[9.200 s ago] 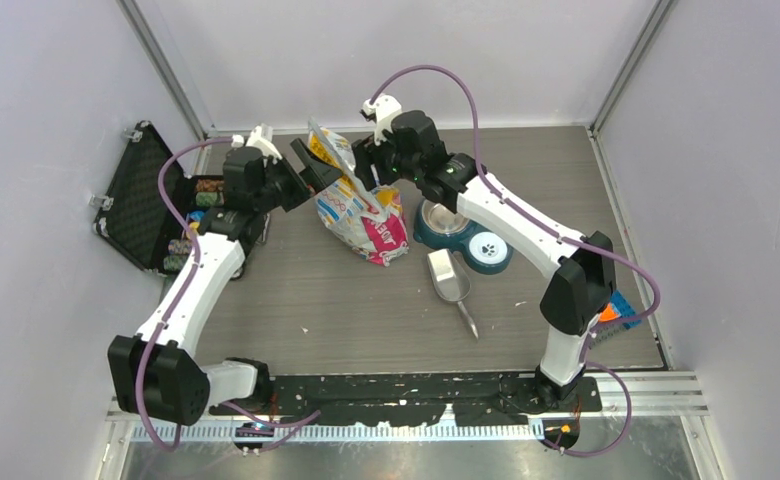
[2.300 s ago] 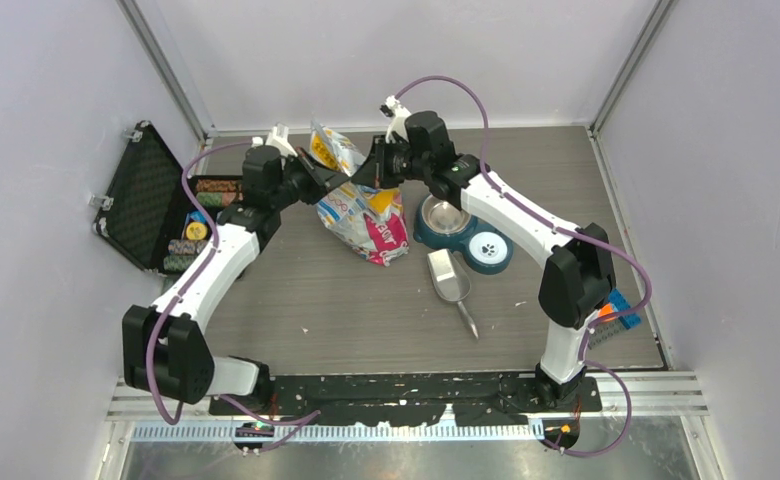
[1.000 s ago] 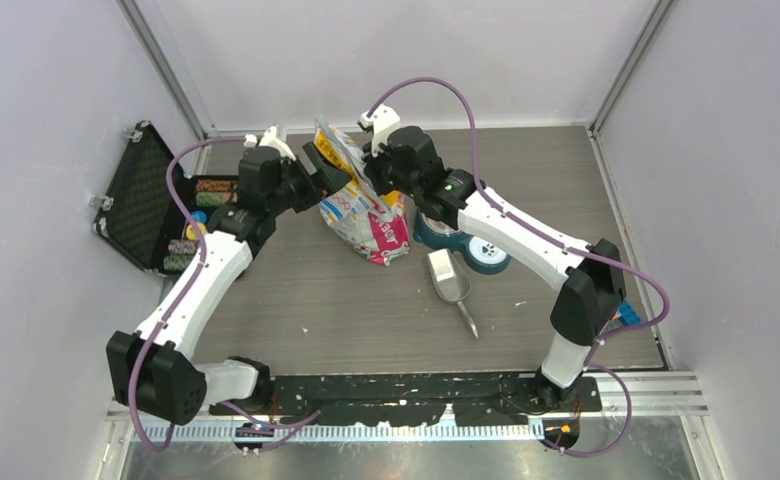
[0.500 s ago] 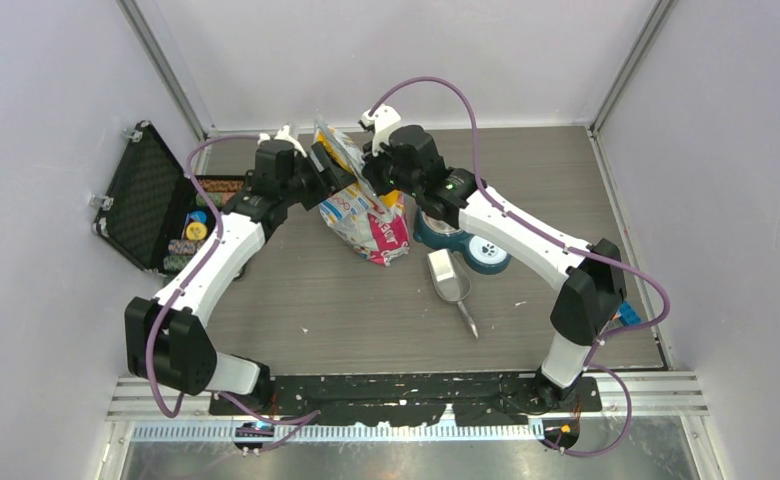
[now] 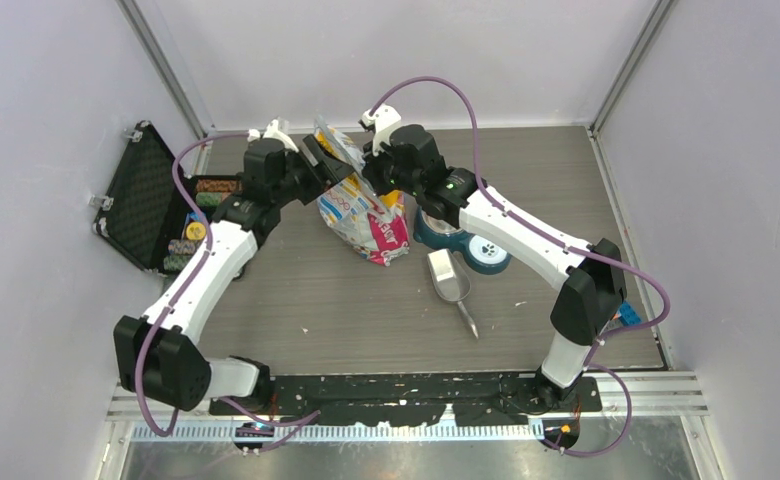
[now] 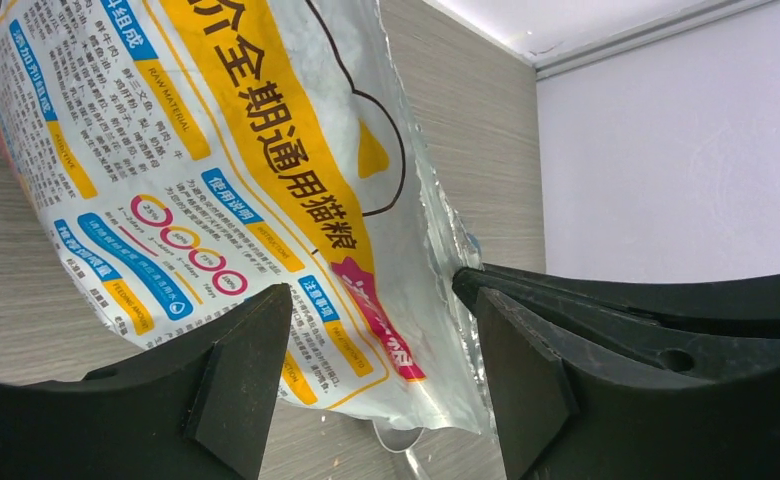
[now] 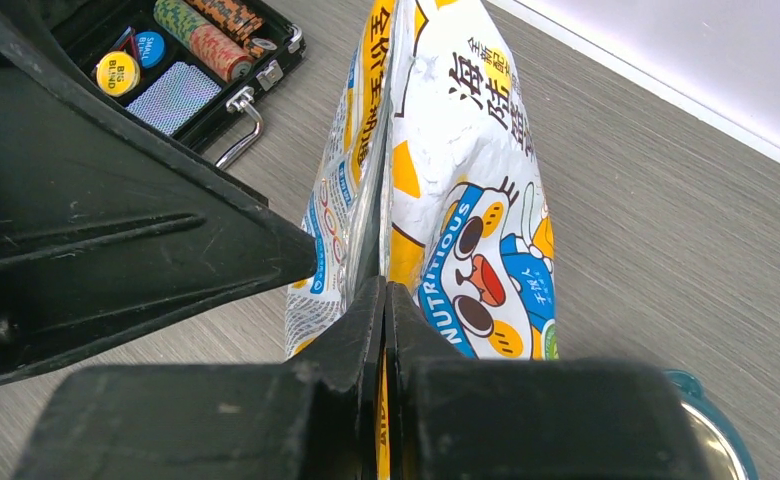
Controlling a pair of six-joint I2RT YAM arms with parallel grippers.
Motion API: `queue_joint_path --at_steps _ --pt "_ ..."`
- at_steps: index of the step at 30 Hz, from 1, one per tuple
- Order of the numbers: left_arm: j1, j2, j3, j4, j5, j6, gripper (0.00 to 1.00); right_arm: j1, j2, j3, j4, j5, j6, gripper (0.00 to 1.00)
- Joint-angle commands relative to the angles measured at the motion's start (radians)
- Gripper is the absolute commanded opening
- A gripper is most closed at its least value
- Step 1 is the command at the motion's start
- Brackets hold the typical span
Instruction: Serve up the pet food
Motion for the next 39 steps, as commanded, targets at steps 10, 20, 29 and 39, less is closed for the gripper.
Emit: queue_joint_path --at_steps 10,20,29,39 --pt "-0.004 0.088 0.095 0.017 -0.009 -0.010 0.69 -0.003 -0.046 0.006 -0.013 -0.029 0.013 0.05" --pt "-0.012 0.117 0.109 -0.020 -0.028 0.000 0.51 -0.003 -0.055 0.005 -0.009 -0.017 0.015 0.05" --pt "-0.026 0.196 0.204 -0.109 -0.038 0.026 0.32 -0.003 -0.066 0.000 -0.018 -0.083 -0.011 0.05" --pt "-0.064 0.174 0.222 -0.158 -0.113 0.061 0.00 -0.003 -0.022 0.046 -0.065 -0.098 -0.020 0.37"
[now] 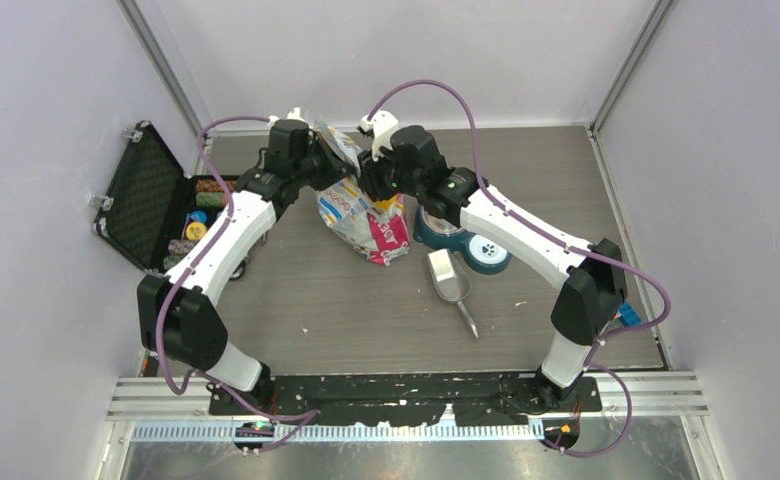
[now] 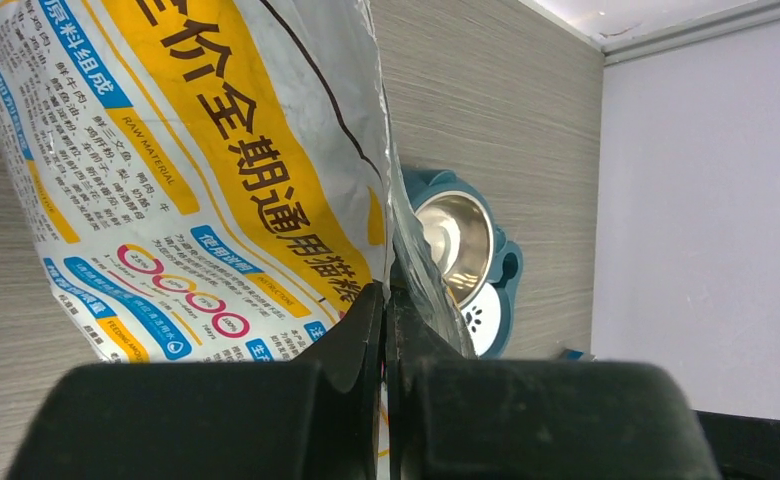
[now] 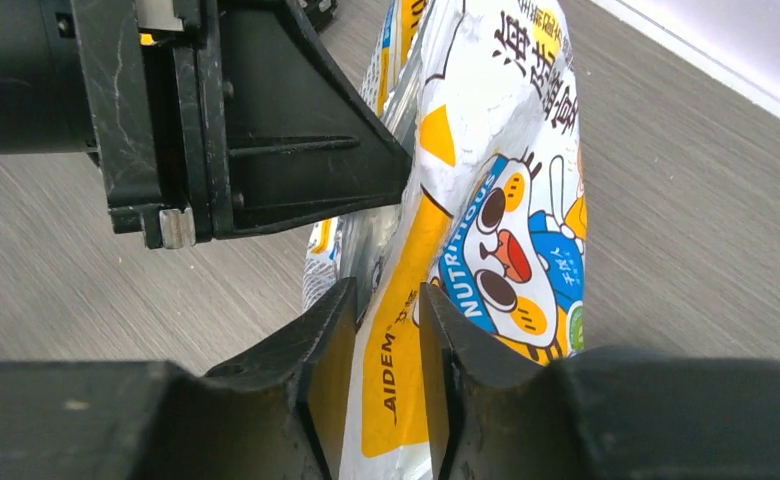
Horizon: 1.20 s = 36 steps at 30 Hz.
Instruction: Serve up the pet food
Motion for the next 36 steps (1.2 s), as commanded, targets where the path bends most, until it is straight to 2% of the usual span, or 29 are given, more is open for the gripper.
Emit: queue_joint_path --at_steps 1,8,12,18,20,22,24,26,33,36 --pt "-0.026 -0.032 0.017 -0.040 -0.063 0.041 0.00 0.004 -0.016 0.058 -0.030 -0.010 -0.009 0.38" --pt "-0.056 -0.066 0.011 -0.058 -0.114 0.051 0.00 0.014 0.050 0.128 -0.055 0.064 0.000 0.43" --pt "-0.062 -0.066 0.018 -0.070 -0.147 0.048 0.00 0.044 0.124 0.227 -0.131 0.120 -0.024 0.43" --pt "-0.061 -0.079 0.010 -0.070 -0.160 0.050 0.00 0.063 0.179 0.276 -0.168 0.156 -0.005 0.42" --pt "-0.061 -0.089 0.002 -0.066 -0.160 0.060 0.00 0.067 0.181 0.275 -0.173 0.175 -0.012 0.38" --pt "-0.064 -0.112 -0.017 -0.050 -0.158 0.080 0.00 0.070 0.181 0.280 -0.189 0.190 -0.032 0.29" --pt "-0.070 -0.143 -0.048 -0.031 -0.168 0.109 0.00 0.070 0.171 0.276 -0.205 0.225 -0.040 0.09" --pt "-0.078 -0.175 -0.078 -0.029 -0.189 0.151 0.00 0.070 0.144 0.249 -0.192 0.269 -0.053 0.05" --pt "-0.087 -0.326 -0.179 -0.093 -0.318 0.217 0.00 0.075 -0.023 0.057 -0.083 0.384 -0.120 0.05" --pt "-0.087 -0.411 -0.236 -0.120 -0.361 0.219 0.00 0.078 -0.108 -0.001 -0.059 0.370 -0.122 0.05"
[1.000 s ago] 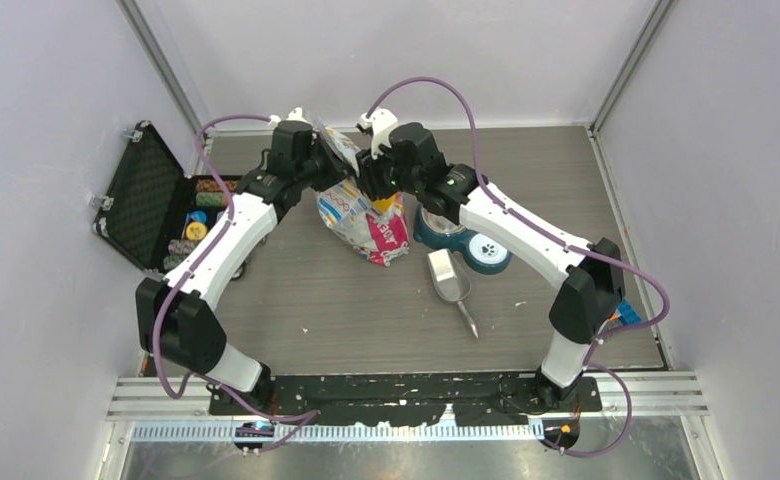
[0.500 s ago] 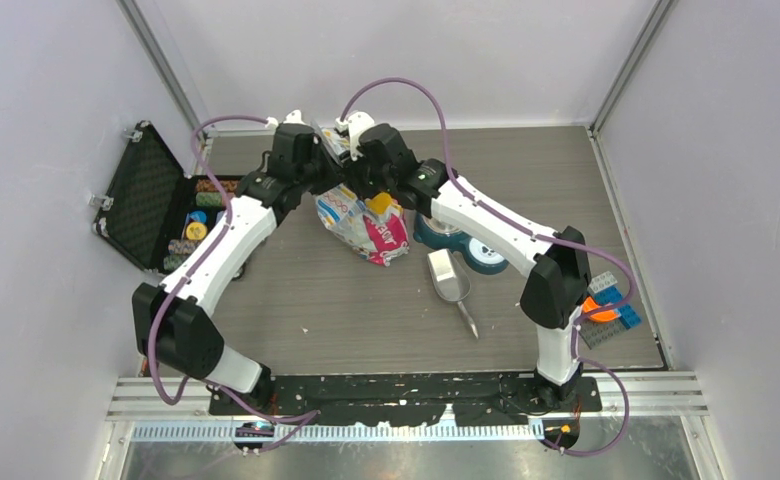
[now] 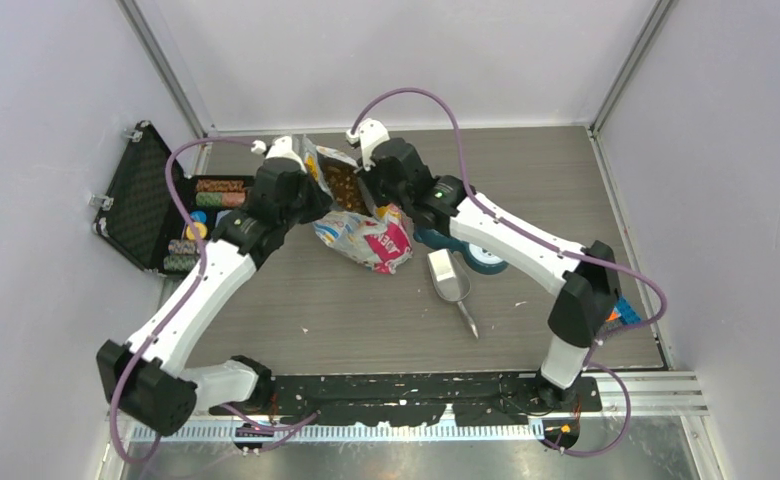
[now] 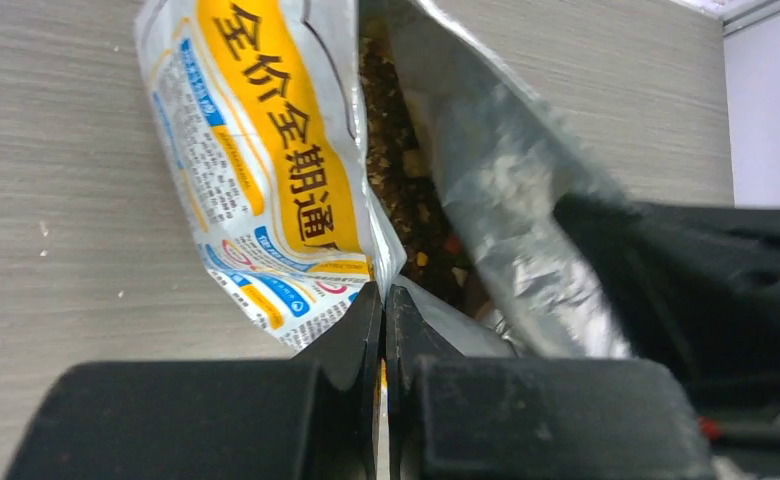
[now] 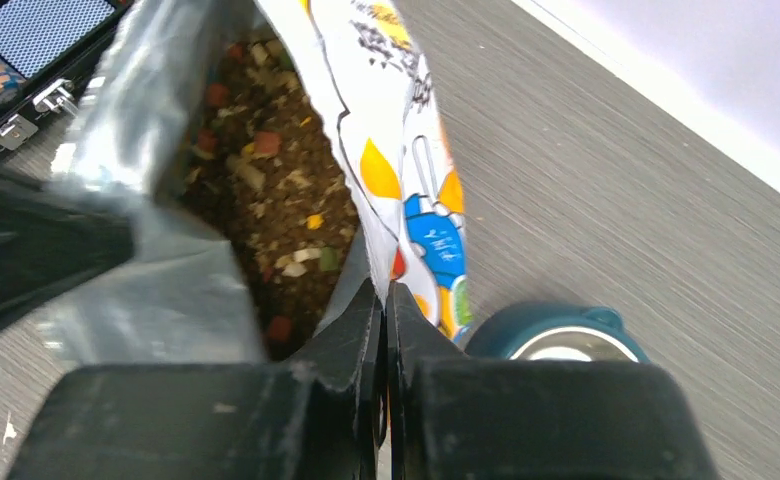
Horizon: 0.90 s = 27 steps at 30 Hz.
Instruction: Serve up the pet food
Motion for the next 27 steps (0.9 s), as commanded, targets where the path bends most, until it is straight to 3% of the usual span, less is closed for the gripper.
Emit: queue_joint_path --at_steps 1,8,13,16,19,27 --pt "0.000 -0.158 -0.063 -0.046 -0.104 0.044 0.00 -0.002 -0.188 -0.098 0.040 0.061 -0.030 0.05" --pt "0.000 -0.322 -0.120 -0.131 -0.227 0.053 0.00 0.022 -0.315 -0.199 0.062 0.016 0.025 0.05" --pt "0.000 -0.416 -0.140 -0.181 -0.257 0.064 0.00 0.025 -0.394 -0.279 0.085 0.068 0.085 0.05" --pt "0.000 -0.457 -0.126 -0.205 -0.213 0.074 0.00 0.024 -0.414 -0.290 0.074 0.168 0.097 0.05" --pt "0.000 -0.489 -0.107 -0.187 -0.058 0.097 0.00 0.024 -0.403 -0.256 0.048 0.228 0.072 0.05" --pt "0.000 -0.480 0.017 -0.212 -0.008 0.134 0.00 0.024 -0.361 -0.127 0.011 0.102 -0.020 0.05"
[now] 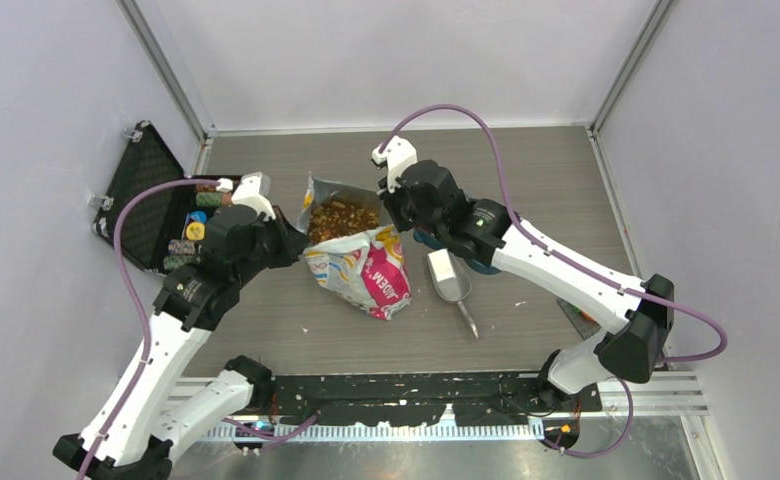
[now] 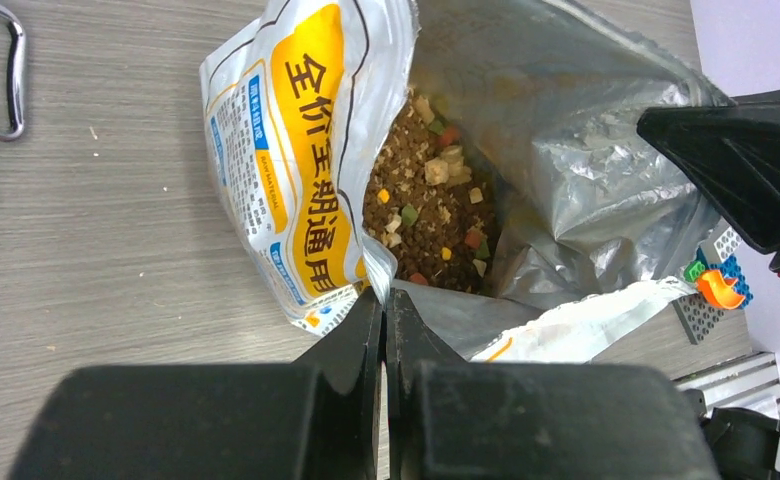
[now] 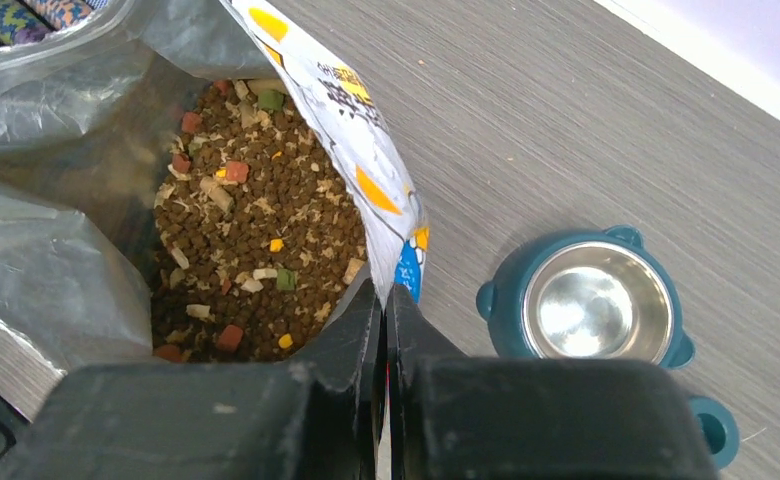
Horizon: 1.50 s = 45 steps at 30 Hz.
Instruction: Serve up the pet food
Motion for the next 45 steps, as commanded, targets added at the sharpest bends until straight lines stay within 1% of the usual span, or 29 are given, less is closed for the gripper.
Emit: queue_joint_path --at_steps 1,5,9,11,12,13,15,16,17,18,19,20,21,22,23,24,25,27,28,29,30,31,32,33,40,42,45 --pt "0.024 -0.035 0.150 0.061 -0.068 0.073 0.00 -0.033 -0.039 0.125 0.044 0.088 -0.115 0.05" --pt "0.024 -0.032 0.159 0.050 -0.085 0.067 0.00 -0.042 -0.045 0.111 0.045 0.083 -0.128 0.05" --pt "0.024 -0.047 0.114 0.046 -0.098 0.061 0.00 -0.051 -0.068 0.035 0.081 0.032 -0.118 0.05" --pt "0.024 -0.058 0.053 0.049 -0.061 0.052 0.00 -0.051 -0.093 -0.020 0.123 -0.056 -0.105 0.05" --pt "0.023 -0.071 0.004 0.076 -0.047 0.030 0.00 -0.052 -0.111 -0.061 0.142 -0.139 -0.100 0.05" --pt "0.023 -0.086 -0.052 0.121 -0.040 0.007 0.00 -0.052 -0.117 -0.076 0.170 -0.176 -0.082 0.05" --pt "0.023 -0.114 -0.099 0.174 -0.044 -0.025 0.00 -0.051 -0.129 -0.097 0.181 -0.259 -0.056 0.11" --pt "0.023 -0.117 -0.093 0.168 -0.054 -0.035 0.11 -0.051 -0.133 -0.097 0.182 -0.264 -0.053 0.16" --pt "0.023 -0.116 -0.081 0.158 -0.054 -0.031 0.34 -0.052 -0.135 -0.097 0.183 -0.269 -0.026 0.17" --pt "0.022 -0.114 -0.073 0.155 -0.045 -0.023 0.50 -0.052 -0.142 -0.101 0.194 -0.286 -0.015 0.19" --pt "0.023 -0.114 -0.070 0.157 -0.032 -0.018 0.61 -0.051 -0.144 -0.105 0.203 -0.312 0.003 0.21" --pt "0.023 -0.113 -0.073 0.168 -0.018 -0.015 0.73 -0.052 -0.149 -0.113 0.223 -0.325 0.012 0.27" --pt "0.023 -0.112 -0.076 0.177 -0.006 -0.013 0.80 -0.052 -0.150 -0.115 0.233 -0.349 0.029 0.30" --pt "0.023 -0.109 -0.079 0.186 0.005 -0.013 0.86 -0.051 -0.149 -0.117 0.248 -0.361 0.036 0.35" --pt "0.023 -0.106 -0.081 0.191 0.014 -0.012 0.91 -0.052 -0.147 -0.114 0.251 -0.376 0.051 0.37" --pt "0.023 -0.104 -0.081 0.194 0.023 -0.011 0.96 -0.052 -0.139 -0.106 0.252 -0.381 0.056 0.43" --pt "0.023 -0.102 -0.081 0.200 0.030 -0.012 0.99 -0.052 -0.135 -0.100 0.251 -0.390 0.063 0.46" --pt "0.023 -0.102 -0.095 0.222 0.051 -0.014 0.99 -0.052 -0.121 -0.083 0.248 -0.387 0.077 0.56" --pt "0.023 -0.102 -0.101 0.229 0.057 -0.016 0.99 -0.052 -0.119 -0.081 0.248 -0.384 0.083 0.63" --pt "0.023 -0.105 -0.109 0.235 0.057 -0.018 0.99 -0.051 -0.114 -0.079 0.249 -0.376 0.096 0.75" --pt "0.023 -0.108 -0.112 0.239 0.055 -0.016 0.99 -0.052 -0.112 -0.078 0.255 -0.371 0.111 0.83" --pt "0.023 -0.111 -0.113 0.240 0.049 -0.014 0.99 -0.052 -0.113 -0.078 0.258 -0.366 0.116 0.97" --pt "0.023 -0.115 -0.116 0.242 0.035 -0.014 0.99 -0.052 -0.113 -0.079 0.267 -0.364 0.126 1.00" --pt "0.023 -0.120 -0.119 0.244 0.023 -0.014 0.99 -0.052 -0.119 -0.083 0.272 -0.358 0.132 0.97" --pt "0.023 -0.155 -0.117 0.214 -0.034 -0.019 0.99 -0.052 -0.198 -0.130 0.306 -0.322 0.163 0.96" --pt "0.023 -0.177 -0.128 0.204 -0.044 -0.017 0.99 -0.053 -0.240 -0.170 0.305 -0.295 0.169 0.96" --pt "0.023 -0.226 -0.152 0.168 -0.075 -0.016 0.99 -0.057 -0.345 -0.280 0.300 -0.203 0.203 0.96"
